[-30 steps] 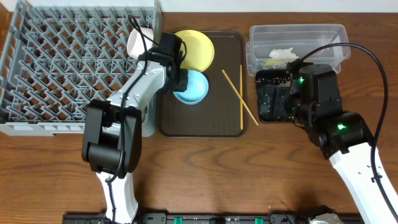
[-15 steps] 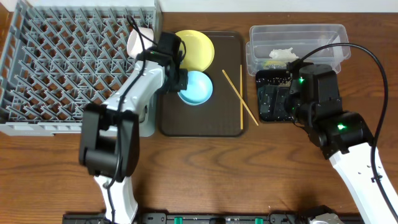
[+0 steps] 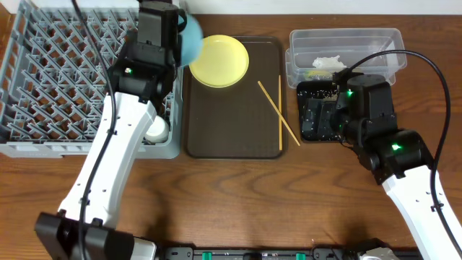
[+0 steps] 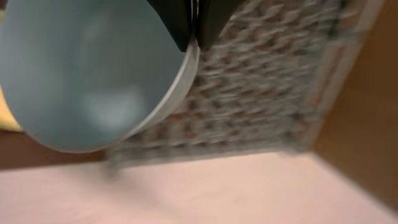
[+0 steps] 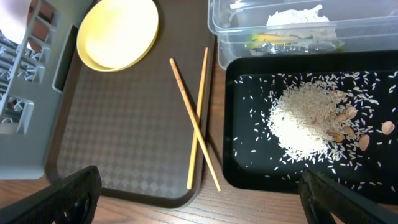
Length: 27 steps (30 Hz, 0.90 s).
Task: Sort waste into correct bins and load items into the dishwasher
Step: 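Place the light-blue bowl into the rack and release it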
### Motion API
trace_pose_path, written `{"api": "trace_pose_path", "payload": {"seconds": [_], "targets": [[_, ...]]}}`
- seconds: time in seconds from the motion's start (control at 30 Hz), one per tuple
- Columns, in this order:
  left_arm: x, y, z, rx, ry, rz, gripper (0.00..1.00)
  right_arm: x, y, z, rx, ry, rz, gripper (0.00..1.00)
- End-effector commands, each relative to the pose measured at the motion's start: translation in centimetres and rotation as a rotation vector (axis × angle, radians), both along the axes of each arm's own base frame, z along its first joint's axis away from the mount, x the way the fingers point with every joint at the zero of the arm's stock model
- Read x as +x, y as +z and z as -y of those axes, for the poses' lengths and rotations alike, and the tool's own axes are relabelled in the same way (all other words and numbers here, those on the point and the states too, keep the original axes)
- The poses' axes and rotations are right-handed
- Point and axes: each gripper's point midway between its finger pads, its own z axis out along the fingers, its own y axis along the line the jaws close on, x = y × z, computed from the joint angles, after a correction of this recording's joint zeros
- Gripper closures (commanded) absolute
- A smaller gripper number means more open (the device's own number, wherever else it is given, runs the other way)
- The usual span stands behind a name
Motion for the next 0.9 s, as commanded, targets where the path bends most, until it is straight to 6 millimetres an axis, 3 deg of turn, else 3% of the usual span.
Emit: {"api": "trace_pose_path", "payload": {"seconds": [0.0,0.17,0.37,0.5,0.87], "targets": [[-0.6,-1.0,-5.5,0.257,0.203,-0.072,0.93,0.3,0.2,0.4,-0.006,-0.017,0.008,0.01],[-0.6,-3.1,-8.6,0.35,0.318,-0.14,0.93,0.3,0.2,0.4,-0.006,-0.017,0.008,0.01],[-0.3,-6.0,-10.3,0.493,0.421,-0.221,0.93,0.3,0.2,0.4,-0.006,-0.017,0.008,0.01],[-0.1,-7.3,-10.6,0.533,0.441,-0.252,0.93,0.3,0.2,0.4,-0.006,-0.017,0.009,0.01],[-0.4,-8.6,-9.9,0.535,0.428,-0.264,0.93,0.3,0.2,0.4,-0.006,-0.017,0.008,0.01]]}}
